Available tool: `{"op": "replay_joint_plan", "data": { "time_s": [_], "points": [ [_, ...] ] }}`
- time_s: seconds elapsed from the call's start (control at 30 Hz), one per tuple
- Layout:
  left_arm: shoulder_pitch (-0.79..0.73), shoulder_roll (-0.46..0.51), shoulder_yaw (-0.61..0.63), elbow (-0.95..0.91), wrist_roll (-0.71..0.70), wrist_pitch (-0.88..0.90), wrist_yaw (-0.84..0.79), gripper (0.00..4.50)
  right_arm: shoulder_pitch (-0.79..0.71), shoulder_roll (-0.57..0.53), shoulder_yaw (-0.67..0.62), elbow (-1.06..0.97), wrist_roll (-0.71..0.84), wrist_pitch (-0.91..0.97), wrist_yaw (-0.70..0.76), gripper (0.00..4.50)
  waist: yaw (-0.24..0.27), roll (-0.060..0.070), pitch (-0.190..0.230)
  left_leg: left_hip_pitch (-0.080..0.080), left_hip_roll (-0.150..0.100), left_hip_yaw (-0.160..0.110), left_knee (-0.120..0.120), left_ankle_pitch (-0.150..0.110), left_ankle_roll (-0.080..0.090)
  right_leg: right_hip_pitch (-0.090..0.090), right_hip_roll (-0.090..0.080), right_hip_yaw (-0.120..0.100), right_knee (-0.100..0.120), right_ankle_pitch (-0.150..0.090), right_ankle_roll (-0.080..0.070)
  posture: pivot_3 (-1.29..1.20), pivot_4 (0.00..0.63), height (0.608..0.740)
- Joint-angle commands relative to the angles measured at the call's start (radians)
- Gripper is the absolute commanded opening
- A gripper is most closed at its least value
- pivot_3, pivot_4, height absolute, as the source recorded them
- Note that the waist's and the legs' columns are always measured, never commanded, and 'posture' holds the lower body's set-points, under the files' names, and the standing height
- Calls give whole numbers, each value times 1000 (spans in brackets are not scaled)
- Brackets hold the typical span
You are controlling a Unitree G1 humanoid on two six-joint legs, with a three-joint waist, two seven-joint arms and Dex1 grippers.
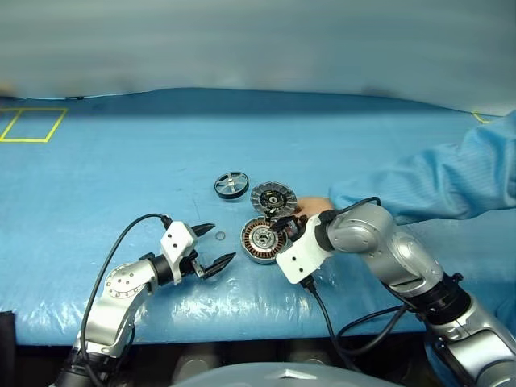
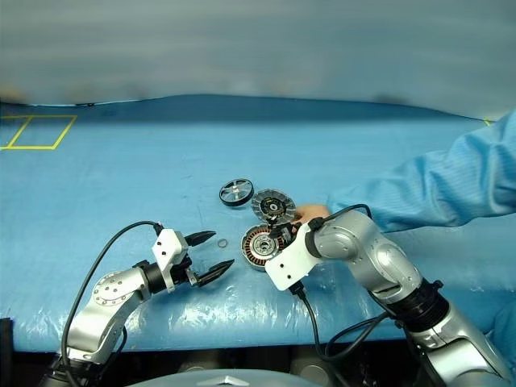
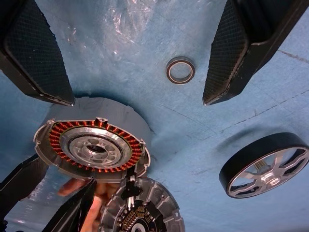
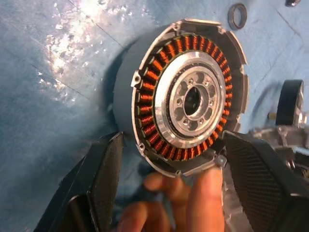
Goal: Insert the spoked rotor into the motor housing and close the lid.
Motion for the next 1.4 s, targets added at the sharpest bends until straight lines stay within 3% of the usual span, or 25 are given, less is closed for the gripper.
{"op": "replay_joint_plan", "data": {
  "time_s": [0.03,0.17,0.37,0.7,1.4],
  "points": [
    [-3,6,7,-18,-18,-6,-17,4500,62,0,-95,-95,93,106,-7,3465,1,0,0,0,0,0,0,0,0,0,0,0,0,0,0,0,150,740],
    [3,16,16,-14,-13,-11,-21,4500,158,45,-187,-141,166,254,-67,3465,1,0,1,-1,0,-1,0,0,0,1,0,-1,-1,0,0,0,150,740],
    [-5,10,10,-5,-6,-16,-19,4500,242,82,-218,-180,196,375,-157,3465,0,0,1,-1,0,-1,0,0,0,0,-1,0,-1,0,0,0,150,740],
    [-16,-4,2,5,8,-31,-11,4500,218,87,-200,-93,202,429,-271,3465,0,0,1,-1,0,-1,0,0,0,0,-1,0,-1,0,0,0,150,740],
    [-1,-24,0,19,12,-49,1,4500,310,-153,-241,-160,227,515,-227,3465,0,0,1,-2,0,-1,0,0,1,4,0,-1,-1,0,0,0,150,740]
  ]
}}
